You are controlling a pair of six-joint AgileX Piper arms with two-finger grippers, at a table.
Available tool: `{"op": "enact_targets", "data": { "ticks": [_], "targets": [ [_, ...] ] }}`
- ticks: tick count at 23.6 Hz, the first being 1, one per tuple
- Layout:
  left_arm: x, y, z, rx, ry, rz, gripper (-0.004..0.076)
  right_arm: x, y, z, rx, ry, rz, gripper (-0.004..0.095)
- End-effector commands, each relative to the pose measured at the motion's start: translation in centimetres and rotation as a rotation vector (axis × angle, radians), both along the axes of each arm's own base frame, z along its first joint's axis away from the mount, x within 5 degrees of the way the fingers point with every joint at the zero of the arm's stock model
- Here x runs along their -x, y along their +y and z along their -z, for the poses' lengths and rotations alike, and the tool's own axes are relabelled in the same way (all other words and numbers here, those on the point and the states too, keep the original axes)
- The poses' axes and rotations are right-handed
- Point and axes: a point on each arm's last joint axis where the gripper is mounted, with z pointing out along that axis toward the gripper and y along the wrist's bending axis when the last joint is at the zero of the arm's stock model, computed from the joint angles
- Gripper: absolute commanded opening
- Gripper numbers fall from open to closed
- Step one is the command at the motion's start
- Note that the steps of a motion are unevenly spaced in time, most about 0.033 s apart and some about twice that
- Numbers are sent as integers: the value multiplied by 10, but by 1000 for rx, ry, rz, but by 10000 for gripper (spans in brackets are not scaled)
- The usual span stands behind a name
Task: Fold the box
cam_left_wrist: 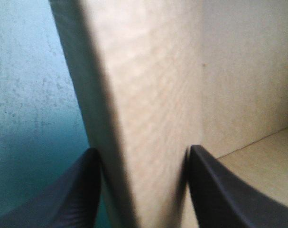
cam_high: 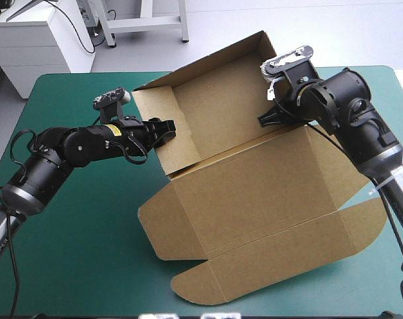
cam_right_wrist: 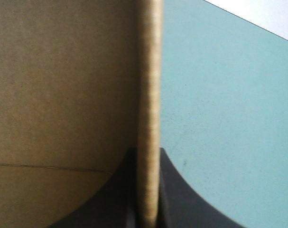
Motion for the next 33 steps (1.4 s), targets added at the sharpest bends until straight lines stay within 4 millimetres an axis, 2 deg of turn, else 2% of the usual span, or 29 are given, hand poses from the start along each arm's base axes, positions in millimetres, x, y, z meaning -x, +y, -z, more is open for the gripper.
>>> {"op": "enact_targets", "data": {
  "ticks": [1, 4, 9, 14, 18, 21, 29, 33],
  "targets": [
    [4, 1, -24, 73, -102, -24, -2, 12, -9, -28, -24, -125, 5, -18],
    [1, 1, -27, 105, -130, -44, -8, 12, -10, -27, -21, -118, 18, -17],
    [-4, -2, -17, 62, -94, -34, -8, 13, -10, -25, -35, -99, 35, -18],
    [-18, -7, -8, -104, 16, 26, -8, 11, -6, -18, -172, -29, 141, -18],
    [-36, -13, -12, -232, 106, 79, -8, 2, 7, 4, -214, 79, 121, -18],
    [-52, -17, -8, -312, 172, 102, -8, -5, 9, 24, -215, 127, 144, -18],
    [-74, -26, 21, -531, 268, 126, -8, -27, 4, 86, -259, 299, 157, -20],
    [-81, -33, 34, -554, 295, 137, -8, -32, 8, 105, -251, 354, 163, -20]
  ]
}}
